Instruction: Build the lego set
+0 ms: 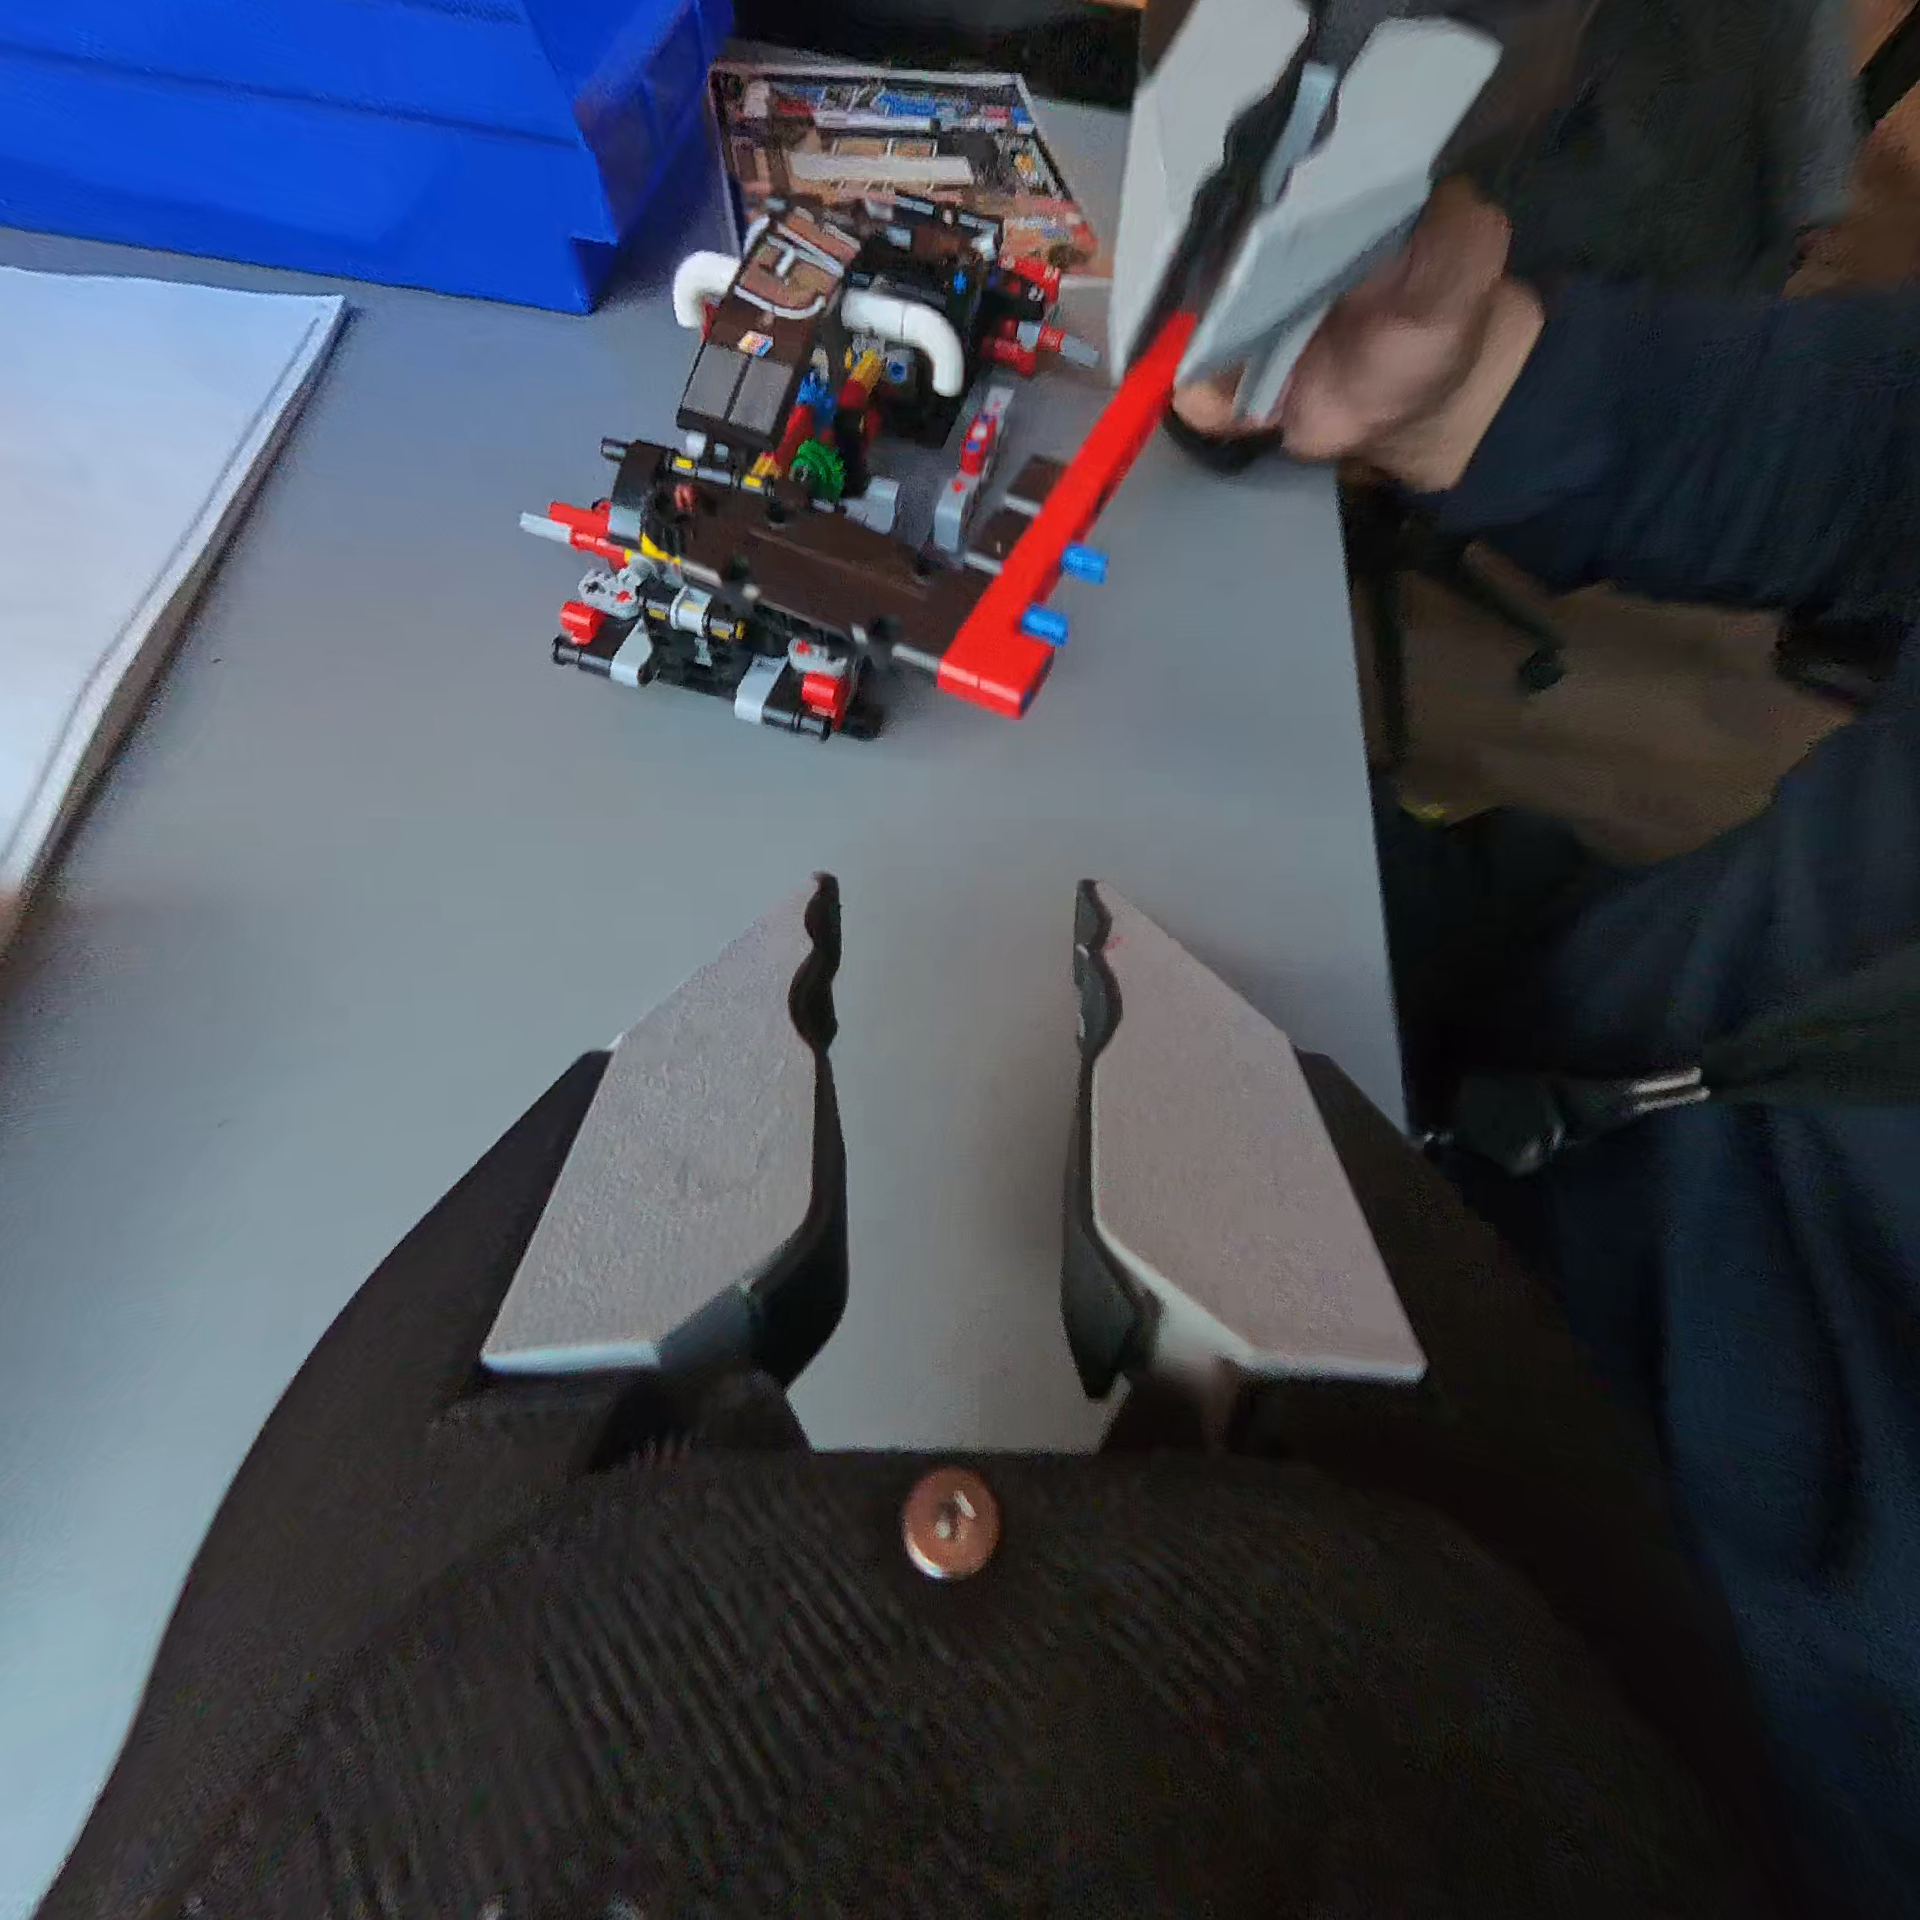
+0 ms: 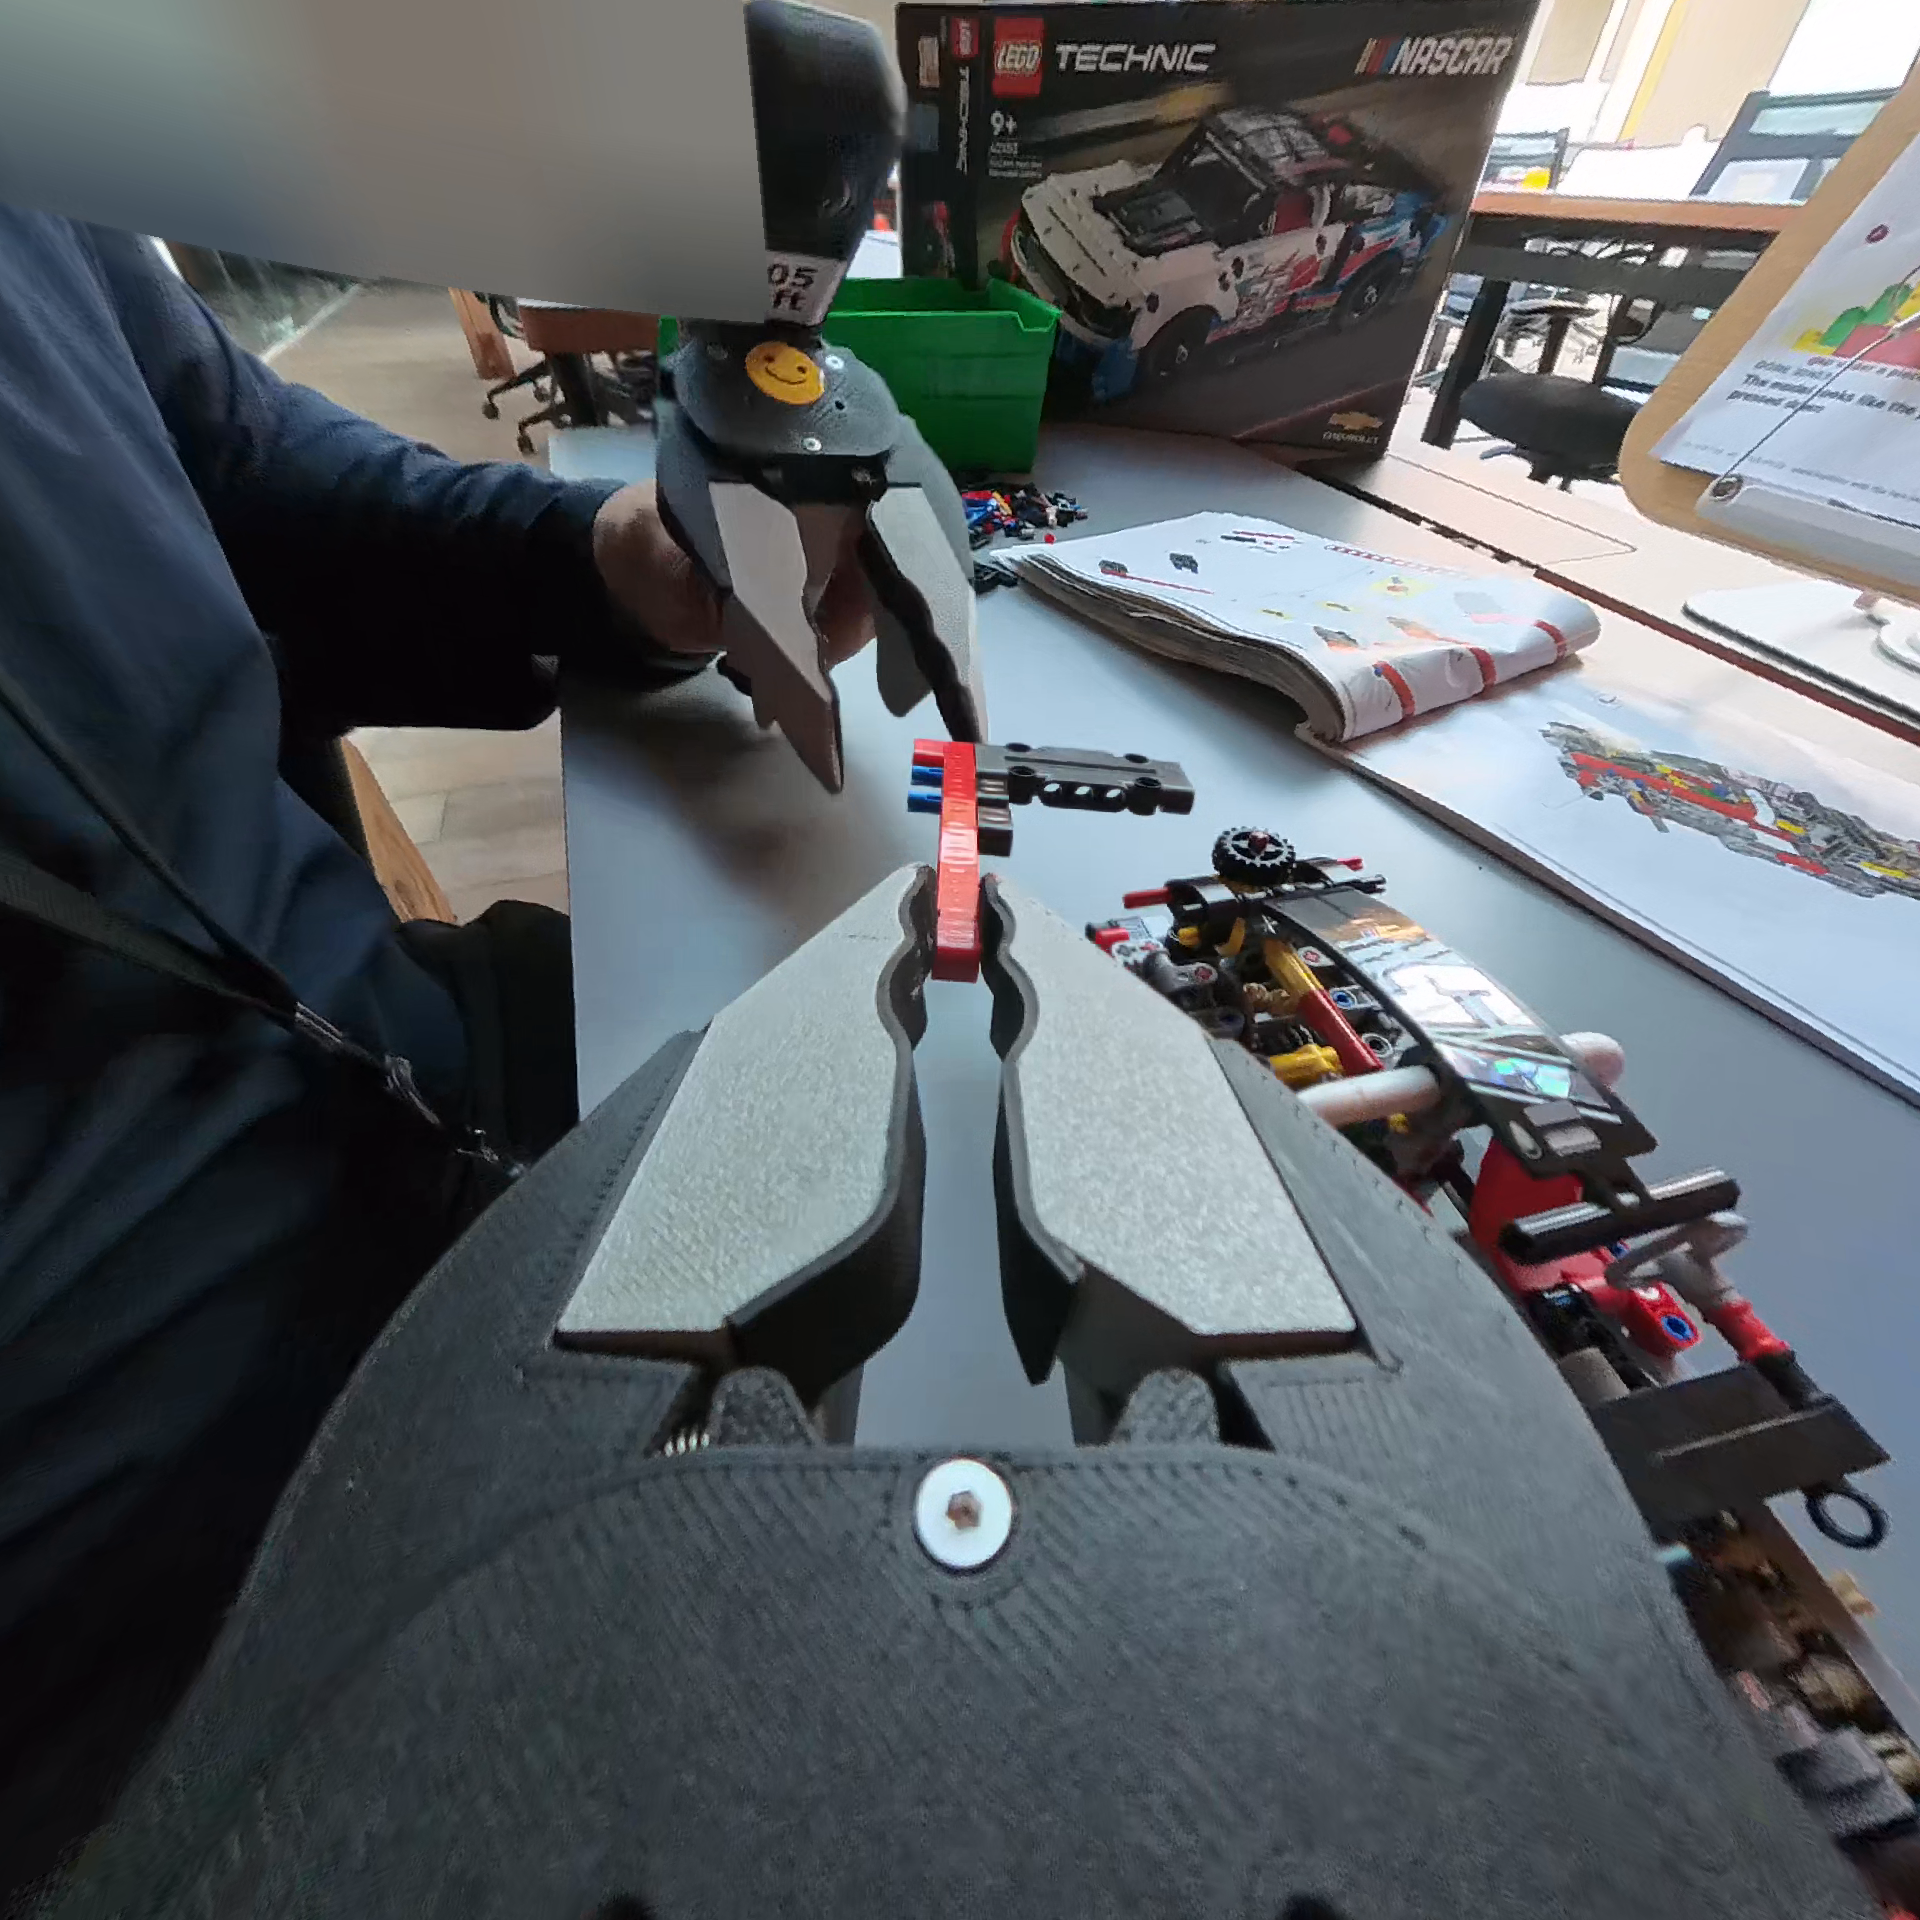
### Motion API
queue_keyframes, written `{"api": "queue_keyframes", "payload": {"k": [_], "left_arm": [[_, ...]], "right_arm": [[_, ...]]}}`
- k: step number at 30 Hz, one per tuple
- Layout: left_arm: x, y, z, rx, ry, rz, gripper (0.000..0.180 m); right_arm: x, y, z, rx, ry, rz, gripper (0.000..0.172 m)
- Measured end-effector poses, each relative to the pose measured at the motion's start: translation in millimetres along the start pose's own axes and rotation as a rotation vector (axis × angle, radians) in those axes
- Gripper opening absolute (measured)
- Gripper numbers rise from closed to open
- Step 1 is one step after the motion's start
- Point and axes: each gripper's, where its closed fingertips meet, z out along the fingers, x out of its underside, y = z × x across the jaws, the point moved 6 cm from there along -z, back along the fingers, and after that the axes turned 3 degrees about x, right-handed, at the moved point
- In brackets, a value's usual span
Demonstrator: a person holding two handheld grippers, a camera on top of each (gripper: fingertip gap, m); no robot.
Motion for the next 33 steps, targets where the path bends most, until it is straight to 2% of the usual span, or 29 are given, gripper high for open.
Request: {"api": "queue_keyframes", "payload": {"k": [7, 14, 24, 29, 33], "left_arm": [[-3, -4, 20, 0.120, -0.009, -0.012, 0.031], [-6, -9, 19, 0.131, -0.049, 0.049, 0.019], [-11, -1, 11, 0.057, -0.128, 0.049, 0.023], [-8, -1, 17, 0.094, -0.071, 0.033, 0.046], [-6, -4, 22, 0.073, -0.033, 0.066, 0.036]], "right_arm": [[1, 3, -7, -0.036, -0.012, -0.002, 0.005], [3, 4, -2, -0.053, 0.009, -0.022, 0.005], [3, 2, 0, -0.068, 0.004, -0.017, 0.005], [4, 2, 2, -0.067, 0.016, -0.020, 0.005], [3, 0, 1, -0.053, 0.007, -0.016, 0.005]]}}
